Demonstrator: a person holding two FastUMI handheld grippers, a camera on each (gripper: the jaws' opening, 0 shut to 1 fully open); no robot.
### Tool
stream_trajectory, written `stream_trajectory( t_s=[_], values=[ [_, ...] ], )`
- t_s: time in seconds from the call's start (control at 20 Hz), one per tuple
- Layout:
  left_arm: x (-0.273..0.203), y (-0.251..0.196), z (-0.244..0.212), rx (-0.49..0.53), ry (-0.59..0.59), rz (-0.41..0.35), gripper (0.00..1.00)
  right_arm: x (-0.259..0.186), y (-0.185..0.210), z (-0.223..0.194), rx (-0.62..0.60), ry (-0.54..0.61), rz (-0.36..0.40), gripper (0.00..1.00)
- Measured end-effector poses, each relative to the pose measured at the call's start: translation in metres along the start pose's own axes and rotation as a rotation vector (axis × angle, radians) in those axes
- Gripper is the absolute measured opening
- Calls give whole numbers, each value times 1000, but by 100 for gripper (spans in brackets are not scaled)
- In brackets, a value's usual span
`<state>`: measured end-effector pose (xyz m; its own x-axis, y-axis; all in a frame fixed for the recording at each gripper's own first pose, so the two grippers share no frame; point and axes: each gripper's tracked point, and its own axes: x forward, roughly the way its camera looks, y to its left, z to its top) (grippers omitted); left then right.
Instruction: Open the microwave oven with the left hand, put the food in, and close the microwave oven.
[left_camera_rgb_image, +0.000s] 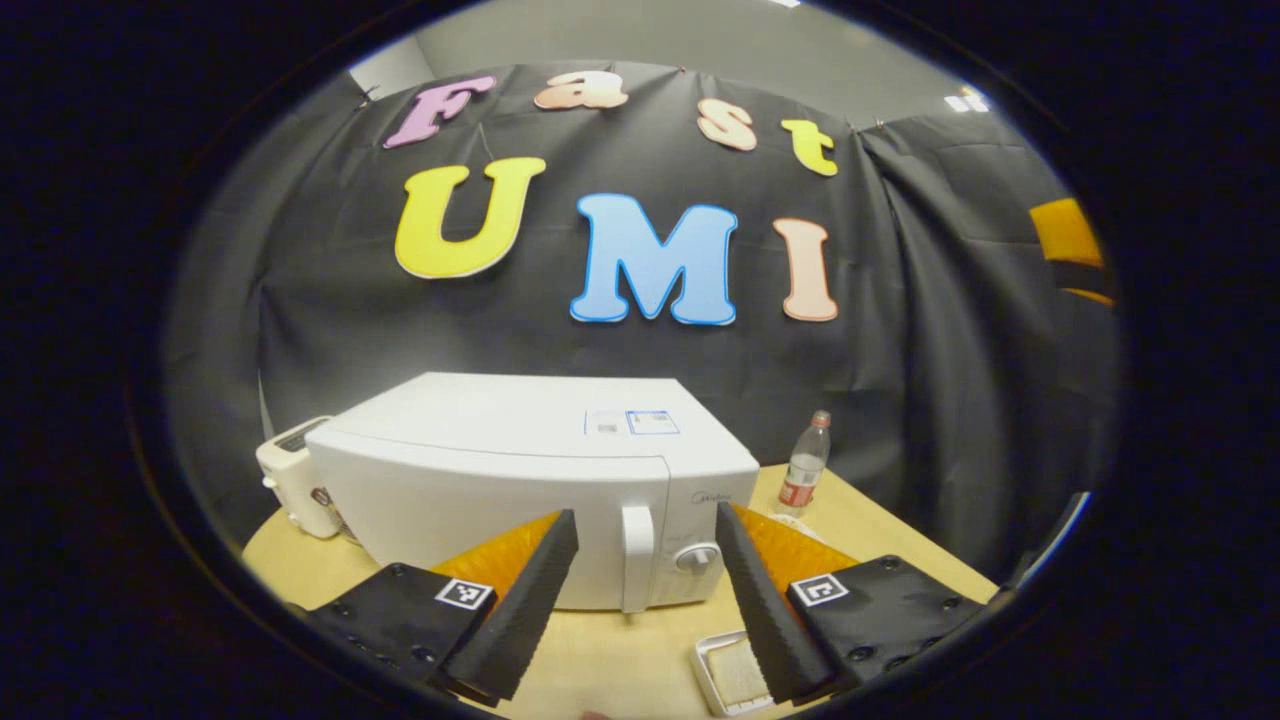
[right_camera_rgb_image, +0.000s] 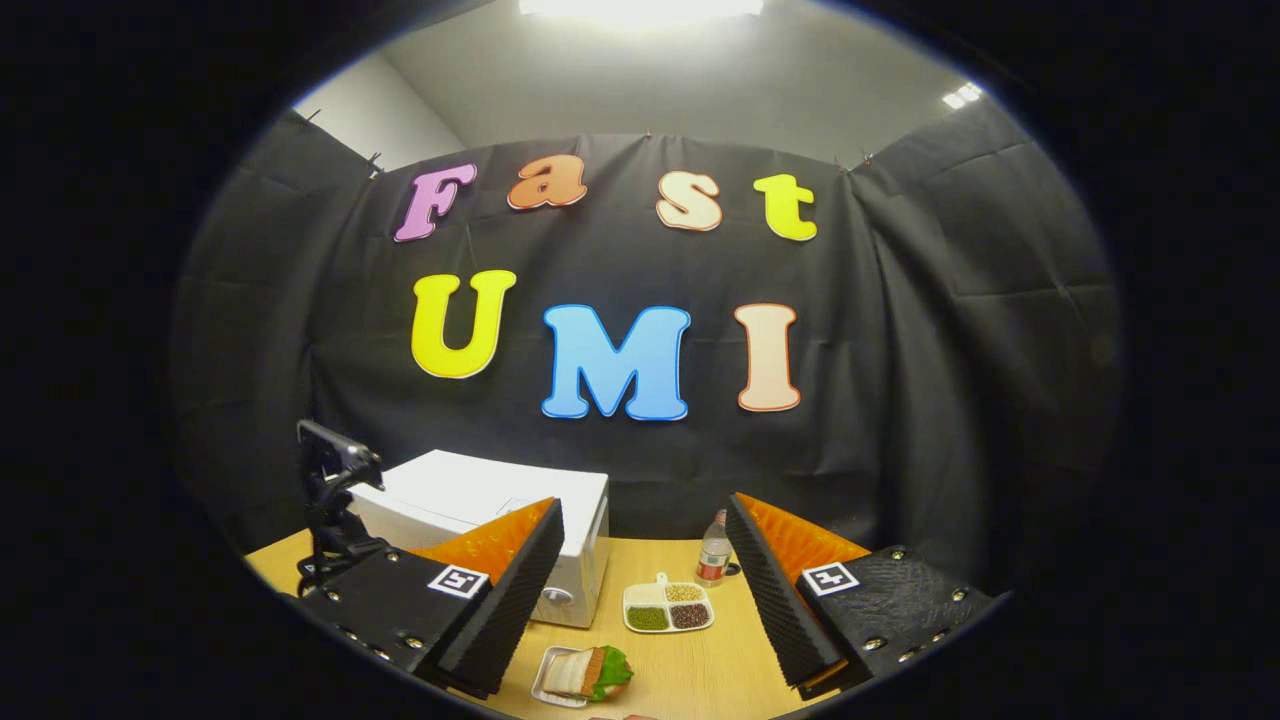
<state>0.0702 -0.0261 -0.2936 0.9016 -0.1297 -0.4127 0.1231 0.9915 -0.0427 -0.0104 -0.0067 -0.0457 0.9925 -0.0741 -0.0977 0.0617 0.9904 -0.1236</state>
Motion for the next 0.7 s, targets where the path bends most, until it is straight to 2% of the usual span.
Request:
stream_trajectory(
  t_s=[0.2,0.25,0.3,0.45,0.5,0.55,0.65,0.7],
  values=[
    [38,4,-22,20,45,24,86,-2,-19,2,8,-6,-49,98],
    [45,7,-29,26,57,33,80,-4,-24,2,5,-7,-60,98],
    [52,10,-36,24,72,39,84,-6,-30,4,0,-11,-74,98],
    [62,21,-49,-2,106,77,72,-7,-43,2,-12,-9,-101,98],
    [63,16,-54,-23,122,65,67,-7,-47,2,-9,-7,-107,98],
    [65,11,-54,-29,127,51,55,-6,-48,1,-4,-5,-112,98],
    [65,7,-53,10,122,55,36,-5,-49,-1,9,1,-115,98],
    [64,8,-53,28,120,60,35,-5,-48,-1,13,2,-114,98]
  ],
)
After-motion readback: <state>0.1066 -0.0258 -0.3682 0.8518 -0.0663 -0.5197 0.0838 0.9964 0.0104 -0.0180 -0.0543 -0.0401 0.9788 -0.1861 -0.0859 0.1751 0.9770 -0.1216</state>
